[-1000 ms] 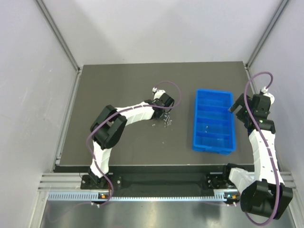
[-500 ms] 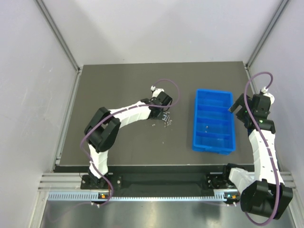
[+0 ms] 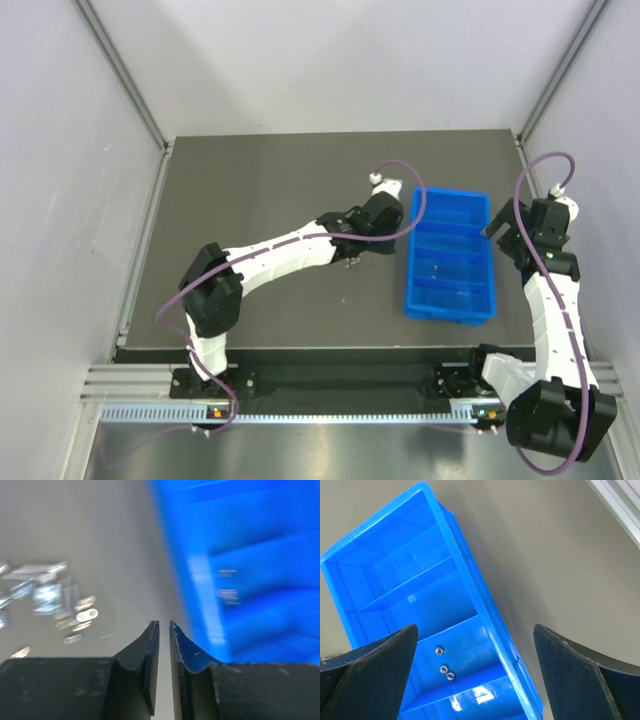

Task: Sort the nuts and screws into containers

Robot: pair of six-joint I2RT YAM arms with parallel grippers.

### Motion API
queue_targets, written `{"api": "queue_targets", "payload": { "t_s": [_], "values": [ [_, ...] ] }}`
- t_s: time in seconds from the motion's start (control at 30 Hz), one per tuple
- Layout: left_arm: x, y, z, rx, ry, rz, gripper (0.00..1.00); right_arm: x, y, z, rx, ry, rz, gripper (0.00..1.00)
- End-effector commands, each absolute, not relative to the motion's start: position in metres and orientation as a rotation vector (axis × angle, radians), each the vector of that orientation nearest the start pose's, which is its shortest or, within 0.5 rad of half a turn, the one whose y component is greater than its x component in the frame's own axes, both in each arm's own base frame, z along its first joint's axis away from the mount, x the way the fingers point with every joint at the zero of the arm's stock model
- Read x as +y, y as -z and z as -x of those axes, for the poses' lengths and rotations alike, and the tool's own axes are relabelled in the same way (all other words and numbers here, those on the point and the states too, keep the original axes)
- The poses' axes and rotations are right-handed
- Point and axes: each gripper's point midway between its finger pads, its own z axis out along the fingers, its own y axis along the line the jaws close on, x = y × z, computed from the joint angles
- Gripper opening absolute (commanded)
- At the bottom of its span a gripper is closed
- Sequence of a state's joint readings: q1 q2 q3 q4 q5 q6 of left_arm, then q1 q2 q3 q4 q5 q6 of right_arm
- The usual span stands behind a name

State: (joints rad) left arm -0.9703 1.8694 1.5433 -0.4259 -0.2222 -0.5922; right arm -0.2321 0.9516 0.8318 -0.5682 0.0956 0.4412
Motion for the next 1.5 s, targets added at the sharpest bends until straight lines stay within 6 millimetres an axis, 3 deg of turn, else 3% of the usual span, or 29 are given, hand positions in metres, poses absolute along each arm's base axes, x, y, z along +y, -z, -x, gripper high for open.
{"api": "queue_targets", "payload": {
  "t_s": [0.0,0.2,0.37,0.47,0.5,0.67,0.77,0.87,1.07,1.17,1.27,1.47],
  "values": [
    [-0.467,-0.193,-0.292,2.191,0.738,-0.407,0.17,-0.072,-0.189,-0.282,2.053,0.018,-0.806,1.0],
    [-0.511,-0.17,-0.276,2.202,0.82,-0.485,0.17,-0.075,-0.196,-0.28,2.036,0.031,-0.807,1.0],
    [-0.514,-0.162,-0.278,2.215,0.795,-0.462,0.17,-0.073,-0.198,-0.279,2.035,0.026,-0.793,1.0],
    [-0.496,-0.185,-0.283,2.184,0.745,-0.407,0.2,-0.071,-0.195,-0.279,2.043,0.018,-0.785,1.0],
    [-0.483,-0.182,-0.285,2.189,0.698,-0.381,0.22,-0.071,-0.194,-0.279,2.045,0.016,-0.781,1.0],
    [-0.424,-0.203,-0.281,2.126,0.62,-0.267,0.4,-0.066,-0.192,-0.283,2.058,-0.018,-0.754,1.0],
    [-0.381,-0.197,-0.272,2.149,0.509,-0.224,0.48,-0.059,-0.195,-0.285,2.058,-0.058,-0.718,1.0],
    [-0.348,-0.172,-0.263,2.214,0.438,-0.183,0.51,-0.053,-0.204,-0.286,2.032,-0.093,-0.676,1.0],
    [-0.337,-0.134,-0.248,2.367,0.395,-0.209,0.5,-0.036,-0.215,-0.284,2.018,-0.161,-0.602,1.0],
    [-0.349,-0.124,-0.218,2.451,0.485,-0.373,0.51,-0.04,-0.212,-0.28,2.034,-0.128,-0.606,1.0],
    [-0.352,-0.126,-0.193,2.467,0.472,-0.465,0.57,-0.039,-0.206,-0.277,2.057,-0.129,-0.61,1.0],
    [-0.375,-0.116,-0.146,2.52,0.459,-0.498,0.62,-0.028,-0.19,-0.27,2.104,-0.184,-0.589,1.0]
  ]
}}
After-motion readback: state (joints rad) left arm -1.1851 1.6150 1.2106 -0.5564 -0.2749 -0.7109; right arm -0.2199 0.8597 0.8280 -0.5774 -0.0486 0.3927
